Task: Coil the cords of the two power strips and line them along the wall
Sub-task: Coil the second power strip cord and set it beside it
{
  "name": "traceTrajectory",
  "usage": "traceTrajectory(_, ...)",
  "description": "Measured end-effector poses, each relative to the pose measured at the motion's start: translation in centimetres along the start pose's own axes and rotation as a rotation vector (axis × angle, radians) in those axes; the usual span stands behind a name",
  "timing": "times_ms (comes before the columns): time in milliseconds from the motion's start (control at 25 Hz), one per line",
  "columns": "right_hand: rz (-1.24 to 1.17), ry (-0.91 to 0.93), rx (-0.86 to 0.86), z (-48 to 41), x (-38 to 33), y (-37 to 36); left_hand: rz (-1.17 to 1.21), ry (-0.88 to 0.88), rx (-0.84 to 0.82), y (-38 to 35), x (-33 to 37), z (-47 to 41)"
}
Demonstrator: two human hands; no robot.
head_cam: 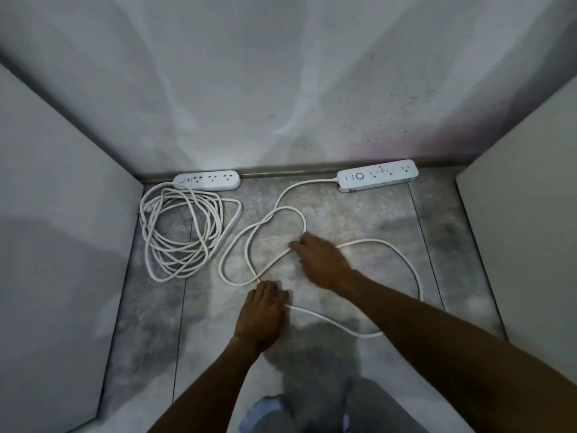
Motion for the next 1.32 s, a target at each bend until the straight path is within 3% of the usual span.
traceTrajectory(80,-0.116,0.104,-0.138,-2.3,-5.1,-3.0,0.002,0.008,0.009,0.0,0.2,0.2)
traceTrajectory(160,-0.069,0.112,-0.200,-3.0,-6.3,-5.3,-0.009,0.009,0.030,-0.1,0.1,0.5)
traceTrajectory(400,-0.100,-0.115,-0.011,-3.3,0.9,-2.8,-0.131,0.023,0.042,-0.4,-1.5,1.2)
traceTrajectory(560,-0.029,-0.114,0.084,-3.4,3.2,-0.5,-0.185,0.149,0.014,-0.4,-3.5,1.4)
traceTrajectory(760,-0.018,0.046,0.246,-1.8,1.2,0.5,-0.119,0.116,0.154,1.9,-4.3,1.2)
traceTrajectory(800,0.041,0.014,0.315,-1.3,1.8,1.3,-0.118,0.131,0.160,2.4,-4.6,1.0)
traceTrajectory(880,0.159,-0.243,0.365,0.4,5.5,2.8,-0.106,0.153,0.140,3.0,-4.9,0.8)
traceTrajectory(960,0.195,-0.504,0.252,3.0,10.0,2.7,-0.069,0.128,0.091,3.1,-4.7,0.5)
traceTrajectory(1000,0.229,-0.535,0.159,3.9,11.3,2.0,-0.055,0.113,0.064,3.1,-4.5,0.5)
traceTrajectory(1120,0.251,-0.514,0.010,5.2,12.1,1.6,-0.037,0.060,-0.079,2.7,-3.5,0.4)
traceTrajectory(1240,0.102,-0.539,0.061,6.8,12.0,4.9,0.042,0.025,-0.210,4.6,-2.3,0.0)
traceTrajectory(1320,-0.007,-0.444,0.061,7.2,10.1,8.6,-0.005,-0.009,-0.194,8.8,-1.4,-0.6)
Point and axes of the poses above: each hand's wrist, its own z-axis away from the middle knuckle, its own y-axis out of the back of the hand, x = y × z, the point moved 10 cm from there along -z, towards the middle knuckle, and after that the axes turned 8 degrees about -z, right-handed, at the moved point
